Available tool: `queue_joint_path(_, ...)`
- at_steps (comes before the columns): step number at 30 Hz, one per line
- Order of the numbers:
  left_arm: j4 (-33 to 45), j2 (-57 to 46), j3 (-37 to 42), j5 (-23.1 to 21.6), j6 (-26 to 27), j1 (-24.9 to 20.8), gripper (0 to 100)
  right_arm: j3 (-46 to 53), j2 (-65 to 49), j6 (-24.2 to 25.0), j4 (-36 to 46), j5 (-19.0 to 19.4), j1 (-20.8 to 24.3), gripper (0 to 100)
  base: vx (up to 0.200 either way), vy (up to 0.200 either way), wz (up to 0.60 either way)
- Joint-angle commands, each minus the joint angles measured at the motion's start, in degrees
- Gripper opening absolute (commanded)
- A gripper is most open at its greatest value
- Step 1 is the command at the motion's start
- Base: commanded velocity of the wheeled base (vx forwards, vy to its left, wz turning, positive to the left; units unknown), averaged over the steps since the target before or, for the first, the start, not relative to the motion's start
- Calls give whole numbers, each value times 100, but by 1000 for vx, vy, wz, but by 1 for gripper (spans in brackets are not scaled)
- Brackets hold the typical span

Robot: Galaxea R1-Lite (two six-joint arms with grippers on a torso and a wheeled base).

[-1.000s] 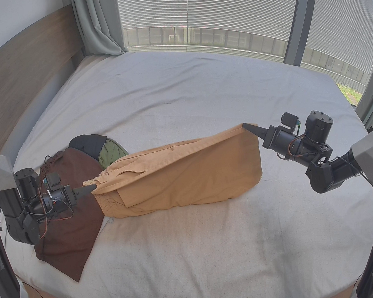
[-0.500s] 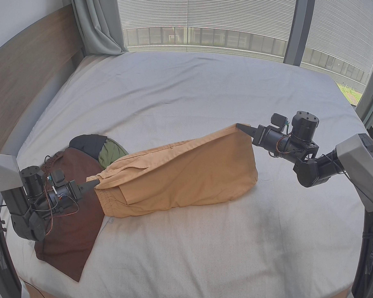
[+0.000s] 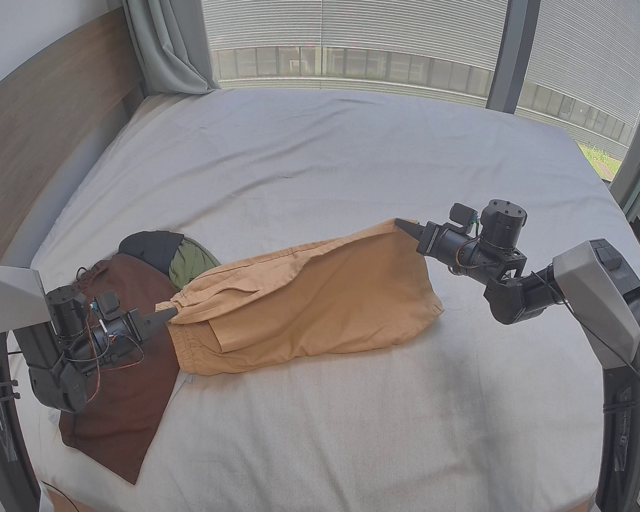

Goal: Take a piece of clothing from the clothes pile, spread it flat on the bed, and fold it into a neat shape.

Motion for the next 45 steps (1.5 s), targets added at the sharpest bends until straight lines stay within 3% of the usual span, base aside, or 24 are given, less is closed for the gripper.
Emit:
queue_joint_path(1,-3,133,-124,31,-1,-8,0,-328,265,1,21,-114,-2,0,0,0,0)
queue_joint_path(22,-3,317,-352,171,-89,-8,0,-662,546,1,171,-210,15,0,0,0,0)
queue_joint_path(23,-3,317,-361,171,-89,-8,0,-680,572,1,180,-210,15,100,0,0,0)
queue_joint_path(24,-3,317,-361,171,-98,-8,0,-689,572,1,171,-210,15,100,0,0,0)
queue_joint_path(25,-12,317,-396,171,-124,0,100,-724,581,1,171,-210,15,100,0,0,0)
queue_joint_path(37,-12,212,-502,329,-265,36,100,-346,309,1,127,-369,103,100,0,0,0)
queue_joint_path(45,-3,-105,-370,321,-283,-8,100,524,-105,1,-110,-456,297,100,0,0,0)
